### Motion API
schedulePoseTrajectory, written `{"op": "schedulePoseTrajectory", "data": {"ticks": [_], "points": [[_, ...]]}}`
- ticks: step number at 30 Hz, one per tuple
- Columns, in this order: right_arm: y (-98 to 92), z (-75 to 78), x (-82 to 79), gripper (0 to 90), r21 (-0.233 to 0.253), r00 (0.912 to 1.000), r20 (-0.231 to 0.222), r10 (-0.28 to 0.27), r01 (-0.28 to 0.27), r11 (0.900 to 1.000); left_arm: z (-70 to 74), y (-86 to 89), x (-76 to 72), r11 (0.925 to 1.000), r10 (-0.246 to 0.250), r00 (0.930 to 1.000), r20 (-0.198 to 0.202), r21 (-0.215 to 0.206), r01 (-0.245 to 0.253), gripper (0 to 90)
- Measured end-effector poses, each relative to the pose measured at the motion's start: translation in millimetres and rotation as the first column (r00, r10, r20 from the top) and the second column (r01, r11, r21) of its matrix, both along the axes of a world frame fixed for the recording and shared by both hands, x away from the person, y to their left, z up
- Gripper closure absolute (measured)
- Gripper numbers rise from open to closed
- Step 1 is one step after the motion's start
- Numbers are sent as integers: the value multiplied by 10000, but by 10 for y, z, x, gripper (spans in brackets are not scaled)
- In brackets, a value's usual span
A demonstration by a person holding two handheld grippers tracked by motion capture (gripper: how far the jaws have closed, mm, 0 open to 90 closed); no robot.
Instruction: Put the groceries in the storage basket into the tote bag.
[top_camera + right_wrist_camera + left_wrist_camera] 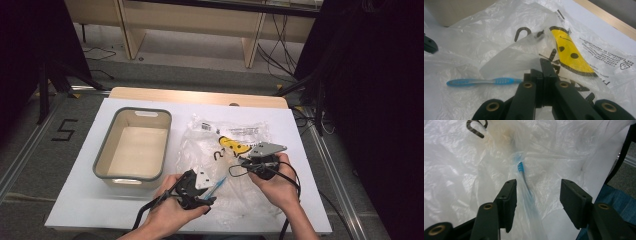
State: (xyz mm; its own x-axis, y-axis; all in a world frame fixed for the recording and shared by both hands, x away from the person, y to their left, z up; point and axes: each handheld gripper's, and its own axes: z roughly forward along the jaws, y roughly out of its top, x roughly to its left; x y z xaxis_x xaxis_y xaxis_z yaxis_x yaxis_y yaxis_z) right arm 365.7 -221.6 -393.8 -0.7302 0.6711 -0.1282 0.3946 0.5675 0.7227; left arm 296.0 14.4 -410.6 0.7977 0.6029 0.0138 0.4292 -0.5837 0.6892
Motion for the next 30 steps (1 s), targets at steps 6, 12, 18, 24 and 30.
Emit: {"op": "schedulePoseTrajectory", "data": {"ticks": [6, 12, 18, 24, 30], "points": [[8, -4, 1, 900, 0, 10000, -10, -12, 12, 10000, -44, 147, -68, 9990, -26, 9986, 519, 456, 2, 390], [13, 1, -5, 900, -2, 10000, -47, -28, 28, 10000, -194, 200, -41, 9963, -51, 9992, 400, 855, 16, 339], [1, 17, -11, 900, 52, 10000, -34, -60, 60, 10000, -229, 215, -52, 9951, -367, 9981, 487, 937, 320, 328], [-3, 17, -8, 900, 11, 10000, -46, -42, 42, 10000, -230, 241, -58, 9939, -294, 9973, 668, 1081, 221, 319], [-7, 17, -7, 900, 53, 10000, -49, -65, 65, 10000, -281, 290, -46, 9911, -201, 9980, 592, 1327, 121, 323]]}}
